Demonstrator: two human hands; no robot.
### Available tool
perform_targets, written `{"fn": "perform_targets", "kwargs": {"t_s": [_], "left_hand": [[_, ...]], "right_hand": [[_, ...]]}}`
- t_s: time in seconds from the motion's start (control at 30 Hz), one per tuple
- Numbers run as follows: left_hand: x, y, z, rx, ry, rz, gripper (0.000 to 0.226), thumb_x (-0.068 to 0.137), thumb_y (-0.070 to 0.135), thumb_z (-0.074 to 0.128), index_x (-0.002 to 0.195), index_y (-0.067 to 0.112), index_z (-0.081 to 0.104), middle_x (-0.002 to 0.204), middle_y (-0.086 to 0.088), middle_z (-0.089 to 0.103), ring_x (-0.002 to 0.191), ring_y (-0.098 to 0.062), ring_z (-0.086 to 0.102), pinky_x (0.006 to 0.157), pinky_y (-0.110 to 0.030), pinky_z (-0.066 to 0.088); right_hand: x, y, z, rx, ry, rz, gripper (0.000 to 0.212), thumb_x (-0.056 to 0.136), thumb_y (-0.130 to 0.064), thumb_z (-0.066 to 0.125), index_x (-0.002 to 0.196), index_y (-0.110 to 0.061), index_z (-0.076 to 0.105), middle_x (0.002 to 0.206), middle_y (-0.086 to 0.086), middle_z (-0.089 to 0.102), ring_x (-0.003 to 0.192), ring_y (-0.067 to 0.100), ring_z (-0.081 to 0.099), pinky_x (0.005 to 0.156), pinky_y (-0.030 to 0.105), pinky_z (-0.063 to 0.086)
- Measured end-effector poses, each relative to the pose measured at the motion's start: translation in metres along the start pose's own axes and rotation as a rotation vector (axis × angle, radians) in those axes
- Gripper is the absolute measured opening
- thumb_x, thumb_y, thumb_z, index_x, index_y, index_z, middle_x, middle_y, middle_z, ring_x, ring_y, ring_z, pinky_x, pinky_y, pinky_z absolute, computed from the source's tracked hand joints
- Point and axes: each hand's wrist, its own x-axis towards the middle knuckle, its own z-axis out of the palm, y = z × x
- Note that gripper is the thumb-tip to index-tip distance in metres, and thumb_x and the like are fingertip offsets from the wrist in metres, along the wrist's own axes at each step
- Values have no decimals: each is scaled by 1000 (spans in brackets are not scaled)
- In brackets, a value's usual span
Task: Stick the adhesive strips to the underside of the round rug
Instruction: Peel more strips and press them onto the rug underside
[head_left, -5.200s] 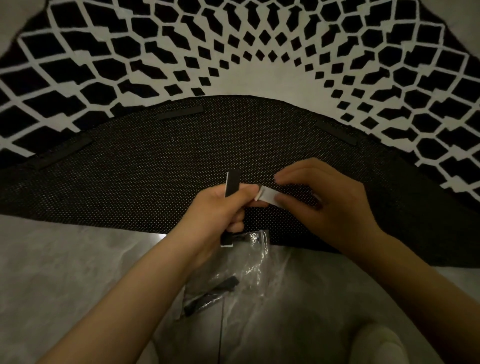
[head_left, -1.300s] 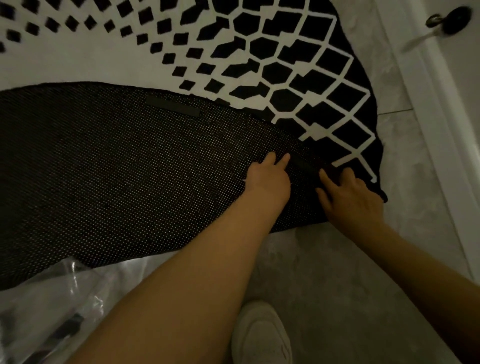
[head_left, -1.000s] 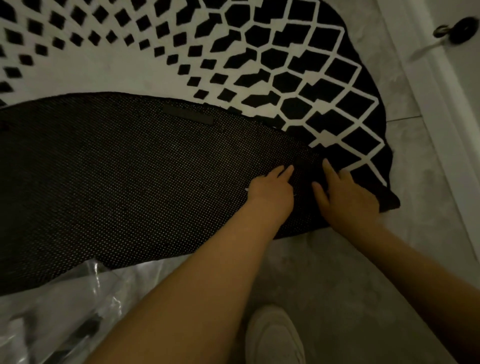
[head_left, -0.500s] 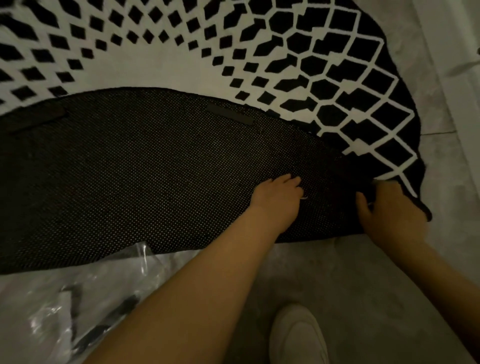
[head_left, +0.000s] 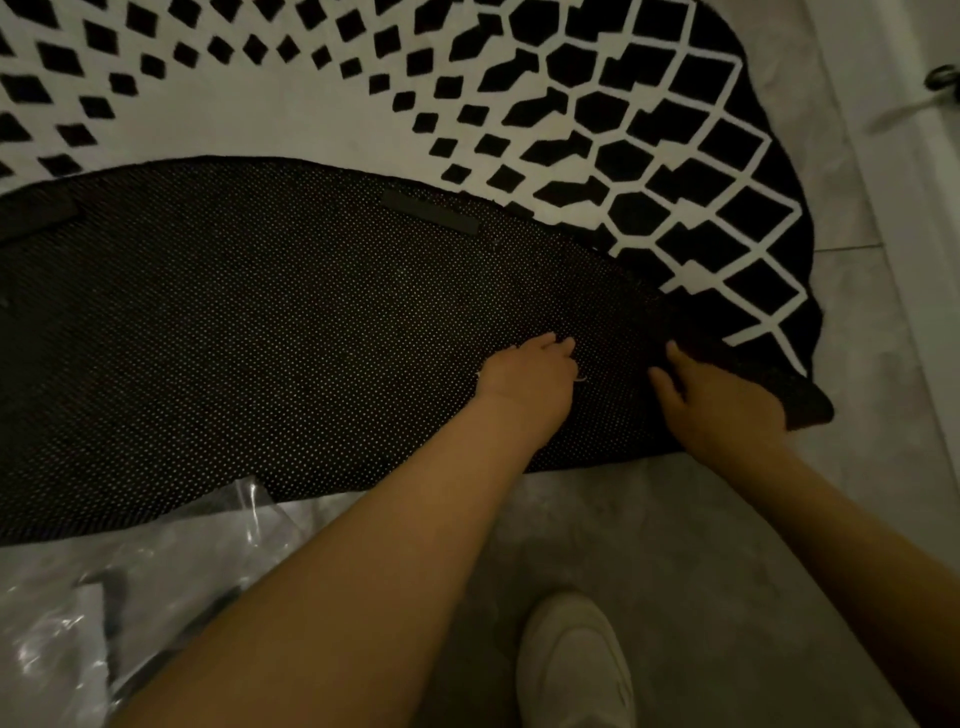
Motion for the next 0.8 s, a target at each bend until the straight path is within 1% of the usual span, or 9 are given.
{"fn": "perform_targets", "kwargs": {"t_s": [0.1, 0.13, 0.2, 0.27, 0.33, 0.43, 0.5, 0.63, 0.8], "left_hand": [[1, 0, 0, 3, -13, 12, 50, 101, 13, 33, 149, 11, 18, 160, -2, -1, 147, -16, 0, 119, -36, 13], [2, 0, 0, 8, -15, 12, 50, 101, 13, 33, 149, 12, 19, 160, -1, -1, 147, -17, 0, 118, -37, 15], [1, -1, -3, -5, -19, 8, 50, 101, 14, 33, 149, 12, 20, 160, -1, 2, 146, -17, 4, 117, -38, 18], [-4, 3, -7, -36, 29, -14, 46, 101, 15, 34, 146, 12, 28, 157, -4, 18, 143, -20, 19, 113, -37, 28], [-17, 3, -15, -86, 185, -63, 37, 100, 16, 36, 136, 15, 40, 139, -2, 40, 126, -21, 43, 96, -34, 43], [-46, -31, -36, -153, 430, -237, 32, 100, 19, 35, 132, 21, 43, 122, -1, 46, 103, -20, 55, 73, -32, 44], [-69, -74, -52, -116, 479, -390, 33, 101, 20, 33, 133, 21, 44, 122, -5, 46, 97, -24, 57, 68, -34, 43], [-107, -140, -60, -16, 469, -615, 32, 100, 18, 35, 130, 12, 46, 118, -15, 47, 93, -35, 56, 64, -40, 40], [-117, -138, -29, -45, 453, -572, 29, 101, 23, 34, 121, 8, 49, 110, -14, 47, 82, -33, 54, 59, -39, 39]], "right_hand": [[-4, 11, 3, -60, -20, 119, 49, 98, -47, 34, 132, -16, 50, 87, 11, 66, 67, 23, 57, 56, 30, 45], [-6, 15, 1, -39, -14, 167, 46, 97, -46, 39, 108, -7, 61, 76, 11, 63, 59, 20, 53, 53, 29, 44], [-6, 18, -1, -1, -29, 221, 47, 96, -43, 46, 68, -5, 52, 59, 6, 50, 49, 16, 44, 47, 27, 39], [-3, 12, -5, 20, -11, 213, 45, 94, -45, 45, 75, -5, 50, 60, 2, 44, 49, 14, 40, 45, 26, 31], [2, -2, -8, 65, 55, 149, 43, 94, -47, 44, 102, -6, 52, 68, 1, 49, 54, 13, 42, 46, 25, 27], [13, -23, -15, 92, 127, 58, 54, 92, -50, 44, 126, -8, 44, 100, 9, 59, 73, 23, 56, 55, 29, 38], [20, -27, -16, 86, 126, 82, 53, 91, -52, 43, 120, -8, 47, 107, 13, 56, 77, 29, 58, 58, 33, 43], [17, -1, -9, 81, 83, 215, 47, 91, -51, 43, 94, -5, 52, 80, 11, 56, 61, 25, 52, 54, 31, 43], [-1, 28, -6, 41, 68, 211, 37, 94, -34, 44, 102, -2, 60, 71, 7, 56, 58, 21, 51, 57, 32, 50]]}}
